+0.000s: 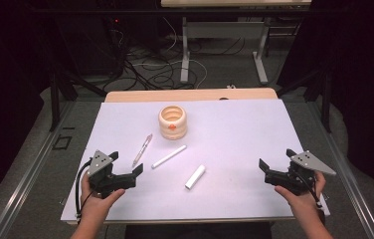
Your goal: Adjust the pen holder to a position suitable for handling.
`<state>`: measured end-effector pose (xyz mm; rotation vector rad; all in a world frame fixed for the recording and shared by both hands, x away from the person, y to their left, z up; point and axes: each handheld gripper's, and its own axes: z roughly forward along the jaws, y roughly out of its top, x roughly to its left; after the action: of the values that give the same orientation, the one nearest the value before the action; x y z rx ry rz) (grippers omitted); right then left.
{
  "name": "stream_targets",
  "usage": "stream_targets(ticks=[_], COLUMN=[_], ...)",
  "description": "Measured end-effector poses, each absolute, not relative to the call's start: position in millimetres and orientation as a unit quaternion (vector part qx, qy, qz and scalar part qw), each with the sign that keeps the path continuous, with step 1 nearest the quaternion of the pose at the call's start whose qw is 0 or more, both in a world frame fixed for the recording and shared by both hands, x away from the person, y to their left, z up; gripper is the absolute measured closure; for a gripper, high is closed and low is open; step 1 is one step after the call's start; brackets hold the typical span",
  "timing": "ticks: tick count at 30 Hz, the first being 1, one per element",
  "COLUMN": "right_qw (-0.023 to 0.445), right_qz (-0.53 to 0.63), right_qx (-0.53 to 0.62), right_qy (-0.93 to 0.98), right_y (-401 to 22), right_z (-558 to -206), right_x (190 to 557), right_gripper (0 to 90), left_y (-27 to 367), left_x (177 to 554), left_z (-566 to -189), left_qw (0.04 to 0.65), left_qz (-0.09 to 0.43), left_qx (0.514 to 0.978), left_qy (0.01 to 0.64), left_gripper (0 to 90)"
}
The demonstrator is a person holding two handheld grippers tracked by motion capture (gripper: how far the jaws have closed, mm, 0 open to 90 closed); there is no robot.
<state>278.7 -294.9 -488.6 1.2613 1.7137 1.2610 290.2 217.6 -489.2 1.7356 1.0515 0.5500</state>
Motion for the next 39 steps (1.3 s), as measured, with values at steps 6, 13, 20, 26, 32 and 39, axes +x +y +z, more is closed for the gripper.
stream_targets(ticks=[6,13,20,26,32,39], right_qw=[0.323,0.324,0.322,0.321,0.319,0.319], right_qz=[0.482,0.481,0.476,0.48,0.477,0.478], right_qx=[0.485,0.487,0.488,0.486,0.489,0.487], right_qy=[0.654,0.653,0.657,0.656,0.657,0.658], right_y=[-298,-299,-298,-297,-296,-296], right_z=[-490,-491,-491,-492,-494,-493], right_x=[280,281,278,278,279,277], right_gripper=[1.5,2.5,3.8,4.6,5.9,7.1], left_y=[218,215,209,200,191,180], left_x=[293,295,302,310,321,341], left_z=[-491,-492,-492,-487,-476,-463], left_qw=[0.49,0.483,0.469,0.457,0.455,0.459], left_qz=[0.227,0.223,0.23,0.233,0.232,0.222], left_qx=[0.72,0.722,0.727,0.733,0.732,0.731], left_qy=[0.435,0.442,0.445,0.447,0.45,0.453], left_gripper=[2.8,3.5,6.9,7.2,12.2,15.2])
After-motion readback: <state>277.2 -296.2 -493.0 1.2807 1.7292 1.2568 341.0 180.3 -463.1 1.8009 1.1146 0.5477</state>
